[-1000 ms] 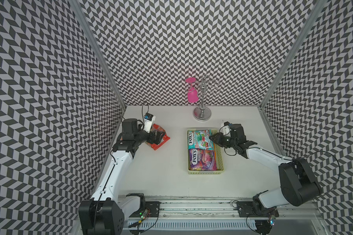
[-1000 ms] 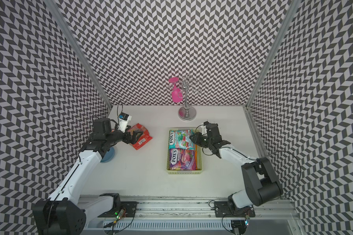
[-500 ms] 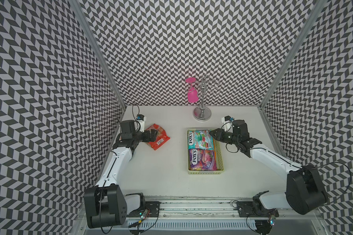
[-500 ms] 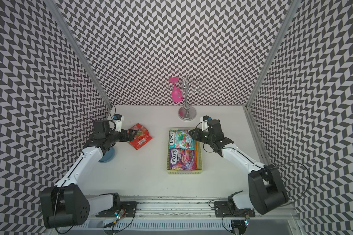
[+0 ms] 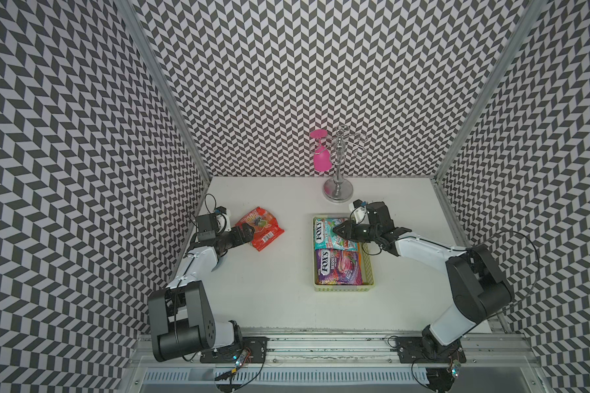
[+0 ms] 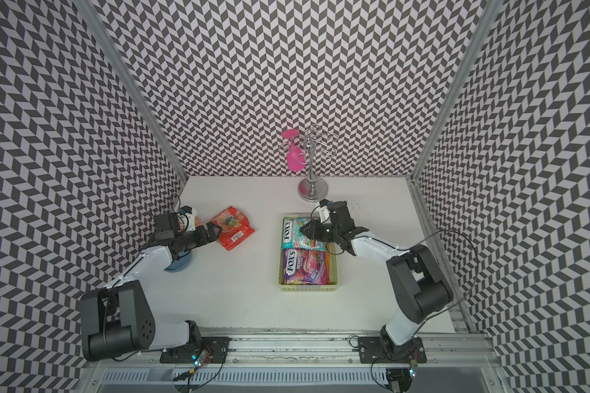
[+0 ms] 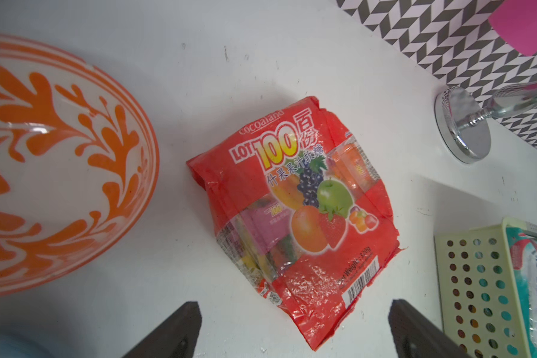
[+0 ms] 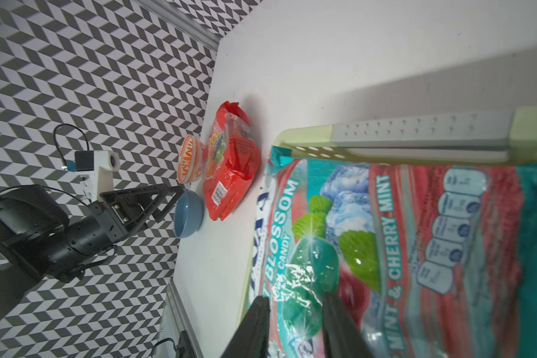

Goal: Put the candies in the basket
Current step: Place the candy in the basket, then pick up the candy at the center of the board.

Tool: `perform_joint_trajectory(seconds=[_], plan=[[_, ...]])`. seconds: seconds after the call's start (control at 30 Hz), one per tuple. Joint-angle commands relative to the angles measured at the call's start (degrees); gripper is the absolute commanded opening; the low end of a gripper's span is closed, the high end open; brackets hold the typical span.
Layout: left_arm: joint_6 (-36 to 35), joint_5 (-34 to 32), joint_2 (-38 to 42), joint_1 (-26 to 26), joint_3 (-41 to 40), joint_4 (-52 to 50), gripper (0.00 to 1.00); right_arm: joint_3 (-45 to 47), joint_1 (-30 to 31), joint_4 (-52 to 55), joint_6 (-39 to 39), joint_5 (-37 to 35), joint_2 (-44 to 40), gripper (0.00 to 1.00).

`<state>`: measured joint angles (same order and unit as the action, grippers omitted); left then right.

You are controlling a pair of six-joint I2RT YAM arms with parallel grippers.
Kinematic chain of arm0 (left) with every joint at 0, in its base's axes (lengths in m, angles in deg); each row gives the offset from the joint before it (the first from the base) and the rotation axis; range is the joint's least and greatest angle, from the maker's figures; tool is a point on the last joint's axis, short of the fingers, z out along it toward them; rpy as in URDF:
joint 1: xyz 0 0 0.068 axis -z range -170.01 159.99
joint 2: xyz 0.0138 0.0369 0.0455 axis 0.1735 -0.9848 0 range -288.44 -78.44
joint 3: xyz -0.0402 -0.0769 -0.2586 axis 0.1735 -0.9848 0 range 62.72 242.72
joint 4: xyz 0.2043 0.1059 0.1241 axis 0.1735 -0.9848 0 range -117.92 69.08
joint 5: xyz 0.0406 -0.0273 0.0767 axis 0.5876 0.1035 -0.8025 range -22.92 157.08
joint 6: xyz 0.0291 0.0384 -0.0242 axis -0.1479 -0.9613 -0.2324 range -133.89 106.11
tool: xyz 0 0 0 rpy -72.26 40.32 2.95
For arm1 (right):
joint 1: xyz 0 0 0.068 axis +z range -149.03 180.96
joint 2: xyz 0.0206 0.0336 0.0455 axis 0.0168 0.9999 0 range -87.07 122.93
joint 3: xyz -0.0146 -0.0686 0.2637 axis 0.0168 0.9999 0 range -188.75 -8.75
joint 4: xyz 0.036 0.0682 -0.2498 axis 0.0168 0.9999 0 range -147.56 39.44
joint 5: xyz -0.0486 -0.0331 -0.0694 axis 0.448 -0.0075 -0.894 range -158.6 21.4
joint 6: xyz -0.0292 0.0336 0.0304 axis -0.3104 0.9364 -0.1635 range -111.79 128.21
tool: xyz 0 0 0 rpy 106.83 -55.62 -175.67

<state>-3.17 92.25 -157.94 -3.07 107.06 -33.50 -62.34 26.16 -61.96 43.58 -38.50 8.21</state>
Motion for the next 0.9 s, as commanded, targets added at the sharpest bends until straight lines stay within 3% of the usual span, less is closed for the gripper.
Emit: perform_joint_trajectory(seconds=[0.0, 0.27, 0.4, 0.6, 0.7, 0.87], plan=[[2.9, 2.2, -2.0, 0.0, -0.5, 3.5, 0.99, 2.1, -1.6, -3.2, -1.1, 0.8, 1.5, 0.33], [4.5, 2.7, -8.0, 0.0, 1.7, 4.1, 0.99, -1.0, -2.9, 0.4, -3.2, 3.8, -8.3, 0.34], [4.3, 2.1, -10.5, 0.0, 3.4, 3.5, 0.98, -0.6, -4.2, 2.9, -7.0, 0.8, -15.3, 0.39], [4.6, 4.3, -14.3, 0.1, 6.0, 3.6, 0.93, 4.5, -13.4, 5.7, -10.2, -1.9, -24.0, 0.52], [4.8, 4.7, -16.2, 0.1, 7.0, 3.5, 0.86, 8.7, -18.4, 4.1, -8.9, -1.9, -27.6, 0.67], [4.3, 6.2, -18.3, 0.0, 8.8, 3.2, 0.6, 13.0, -21.4, 0.4, -5.1, -1.6, -31.4, 0.82]])
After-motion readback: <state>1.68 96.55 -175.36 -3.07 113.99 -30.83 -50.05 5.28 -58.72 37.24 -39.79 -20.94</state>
